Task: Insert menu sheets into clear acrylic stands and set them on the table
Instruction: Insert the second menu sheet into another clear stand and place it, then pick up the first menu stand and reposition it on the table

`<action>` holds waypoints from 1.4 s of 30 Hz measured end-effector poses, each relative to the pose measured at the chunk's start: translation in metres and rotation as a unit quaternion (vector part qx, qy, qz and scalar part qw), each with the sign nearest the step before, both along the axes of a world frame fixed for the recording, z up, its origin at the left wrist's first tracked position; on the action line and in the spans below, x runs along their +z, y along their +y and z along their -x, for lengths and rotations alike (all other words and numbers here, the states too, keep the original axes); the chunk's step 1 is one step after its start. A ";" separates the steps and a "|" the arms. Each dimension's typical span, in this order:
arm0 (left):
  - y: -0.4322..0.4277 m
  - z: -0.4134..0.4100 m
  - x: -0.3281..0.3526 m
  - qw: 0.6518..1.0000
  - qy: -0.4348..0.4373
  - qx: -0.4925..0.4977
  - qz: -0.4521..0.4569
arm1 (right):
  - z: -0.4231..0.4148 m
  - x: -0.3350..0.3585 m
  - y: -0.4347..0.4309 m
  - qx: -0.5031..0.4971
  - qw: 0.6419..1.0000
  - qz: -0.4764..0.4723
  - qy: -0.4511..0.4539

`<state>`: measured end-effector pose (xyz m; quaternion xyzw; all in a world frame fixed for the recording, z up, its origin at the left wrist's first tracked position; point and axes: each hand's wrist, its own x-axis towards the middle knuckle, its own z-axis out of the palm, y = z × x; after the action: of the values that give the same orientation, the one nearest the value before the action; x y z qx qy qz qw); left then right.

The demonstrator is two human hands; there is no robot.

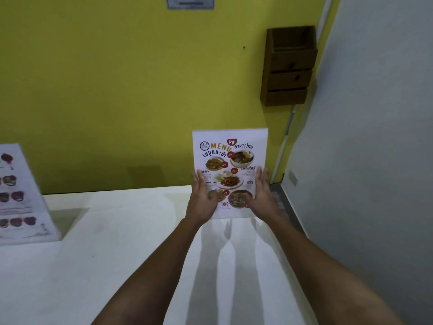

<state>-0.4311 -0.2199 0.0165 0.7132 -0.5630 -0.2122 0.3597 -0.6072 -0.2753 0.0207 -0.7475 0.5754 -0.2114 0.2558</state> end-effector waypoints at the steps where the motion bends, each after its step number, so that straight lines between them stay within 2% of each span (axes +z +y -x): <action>1: 0.000 0.000 -0.001 1.000 -0.017 -0.002 0.001 | 0.001 0.001 0.000 0.004 0.999 0.016 0.038; 5: 0.000 0.000 -0.001 0.998 -0.061 -0.022 -0.001 | 0.005 -0.002 -0.002 0.041 0.988 0.058 0.135; 8: -0.001 0.001 0.000 0.996 -0.078 -0.033 -0.014 | 0.004 0.000 -0.003 0.051 0.980 0.055 0.184; 19: -0.001 0.001 0.000 0.993 -0.107 -0.035 -0.030 | -0.002 -0.008 -0.007 0.049 0.976 0.066 0.201; 22: 0.005 -0.007 0.003 0.987 -0.152 -0.017 -0.037 | -0.007 -0.005 -0.002 0.046 0.975 0.075 0.206; 25: 0.017 -0.025 0.009 0.970 -0.243 -0.002 -0.028 | -0.022 0.002 0.010 0.047 0.972 0.101 0.208; 32: 0.081 -0.117 0.020 0.945 -0.320 0.057 -0.035 | -0.118 0.022 0.051 0.108 0.956 0.172 0.211; 36: 0.153 -0.191 0.029 0.925 -0.352 0.111 -0.088 | -0.200 0.025 0.096 0.164 0.952 0.185 0.180; 39: 0.213 -0.252 0.032 0.910 -0.376 0.150 -0.087 | -0.260 0.019 0.139 0.202 0.944 0.202 0.162; 42: 0.264 -0.304 0.034 0.891 -0.401 0.170 -0.125 | -0.317 0.015 0.178 0.231 0.941 0.183 0.165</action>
<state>-0.1273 0.0443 0.0503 0.8616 -0.4982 0.0879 0.0418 -0.2898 -0.0973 0.0360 -0.9183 0.3720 -0.1221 0.0578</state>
